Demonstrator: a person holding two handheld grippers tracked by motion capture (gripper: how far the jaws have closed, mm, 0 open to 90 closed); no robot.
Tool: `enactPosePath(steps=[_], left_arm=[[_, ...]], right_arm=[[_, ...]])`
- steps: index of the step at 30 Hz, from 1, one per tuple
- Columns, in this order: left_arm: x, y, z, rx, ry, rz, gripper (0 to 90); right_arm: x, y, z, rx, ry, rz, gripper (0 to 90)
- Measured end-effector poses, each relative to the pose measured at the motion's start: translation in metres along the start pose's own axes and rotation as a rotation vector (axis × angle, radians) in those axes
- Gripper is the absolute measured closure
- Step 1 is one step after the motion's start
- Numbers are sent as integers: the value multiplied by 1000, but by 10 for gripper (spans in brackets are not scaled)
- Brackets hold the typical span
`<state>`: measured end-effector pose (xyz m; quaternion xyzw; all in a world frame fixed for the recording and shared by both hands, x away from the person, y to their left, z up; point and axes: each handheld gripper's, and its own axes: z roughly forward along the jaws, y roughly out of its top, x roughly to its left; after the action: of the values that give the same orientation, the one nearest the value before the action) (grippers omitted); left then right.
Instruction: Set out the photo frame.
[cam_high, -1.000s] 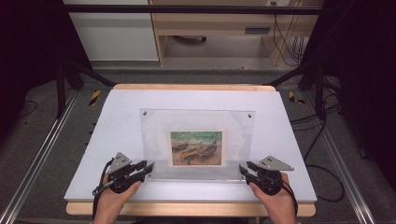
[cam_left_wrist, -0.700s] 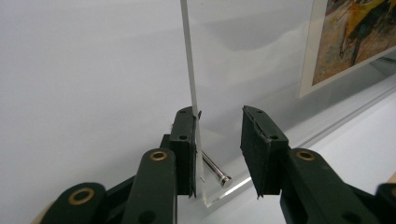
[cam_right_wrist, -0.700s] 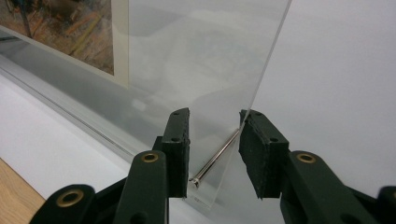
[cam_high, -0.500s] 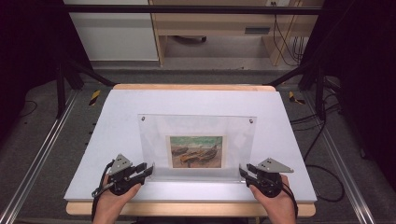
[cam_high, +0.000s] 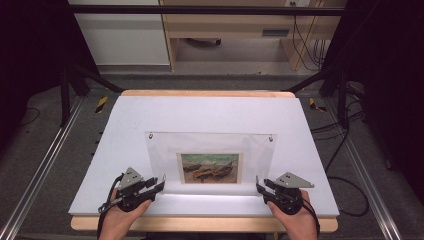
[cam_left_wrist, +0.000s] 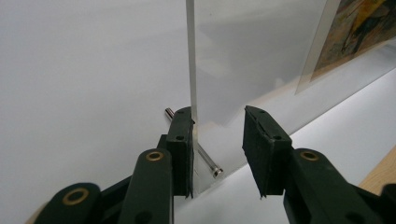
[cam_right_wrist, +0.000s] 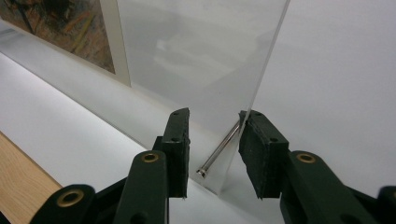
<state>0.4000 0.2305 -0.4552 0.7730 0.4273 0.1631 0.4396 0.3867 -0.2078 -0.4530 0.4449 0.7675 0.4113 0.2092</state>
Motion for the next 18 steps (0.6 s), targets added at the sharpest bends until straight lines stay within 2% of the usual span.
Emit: enactPosePath(steps=[2,4,5,6,7,8,10,12,18], left_arm=[[0,-1,-1,-2,-13,-3,587],[-1,-2,-2,0,-9,-2,490],[-2,-3,-3,1,-3,4,490],[-2,-3,-4,-3,-1,5,407],[-2,-3,-6,-6,-1,8,407],[0,-4,-10,-13,7,12,341],[1,-4,-13,-15,11,16,318],[4,-4,-18,-25,23,23,263],[16,-4,-25,-39,51,33,218]], right_arm=[[0,-1,-1,-1,4,1,587],[0,-3,-3,-2,-3,0,515],[0,-3,-3,-2,-3,0,515],[0,-6,-8,-4,-18,10,423],[0,-6,-8,-4,-18,10,423],[-2,-8,-14,-13,-35,34,346],[-5,-10,-17,-20,-45,34,319],[-10,-13,-23,-32,-85,53,243],[-21,-17,-28,-43,-138,57,180]])
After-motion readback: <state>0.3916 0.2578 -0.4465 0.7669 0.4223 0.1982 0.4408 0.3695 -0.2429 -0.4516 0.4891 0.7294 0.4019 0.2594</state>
